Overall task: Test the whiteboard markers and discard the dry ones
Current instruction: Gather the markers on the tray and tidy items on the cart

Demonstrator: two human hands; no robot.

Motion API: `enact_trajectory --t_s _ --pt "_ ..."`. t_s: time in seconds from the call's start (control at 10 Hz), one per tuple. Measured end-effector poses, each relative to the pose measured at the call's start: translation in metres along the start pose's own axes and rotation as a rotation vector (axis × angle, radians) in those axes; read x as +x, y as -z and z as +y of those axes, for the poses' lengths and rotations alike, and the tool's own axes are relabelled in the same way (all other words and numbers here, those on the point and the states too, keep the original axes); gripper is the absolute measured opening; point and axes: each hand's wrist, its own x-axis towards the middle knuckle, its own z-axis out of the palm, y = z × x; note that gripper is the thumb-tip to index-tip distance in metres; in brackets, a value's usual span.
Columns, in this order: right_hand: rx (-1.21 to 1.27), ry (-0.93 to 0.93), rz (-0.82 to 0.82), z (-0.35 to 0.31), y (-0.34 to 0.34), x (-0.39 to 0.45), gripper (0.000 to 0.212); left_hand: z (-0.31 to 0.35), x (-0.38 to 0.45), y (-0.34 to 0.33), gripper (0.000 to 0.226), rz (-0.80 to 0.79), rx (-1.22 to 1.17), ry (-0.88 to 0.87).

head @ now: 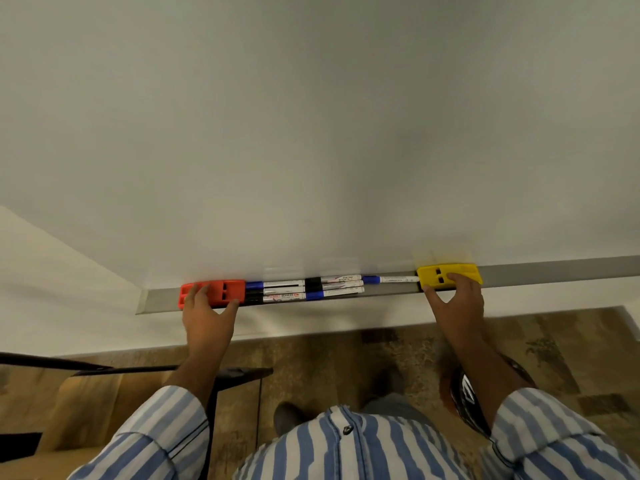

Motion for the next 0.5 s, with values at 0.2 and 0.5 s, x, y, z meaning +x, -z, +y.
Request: enact_trajectory --t_s 0.2,0.5 --pt "0.011 0.079 -0.051 -0.003 -0.005 -0.008 0.056 0.006 -0.012 -0.009 0.072 -0.010 0.025 -0.053" --pt "0.002 0.152 -0.191 0.001 0.015 -0.009 0.063 0.036 -0.051 -0.029 0.072 0.021 -0.011 -0.163"
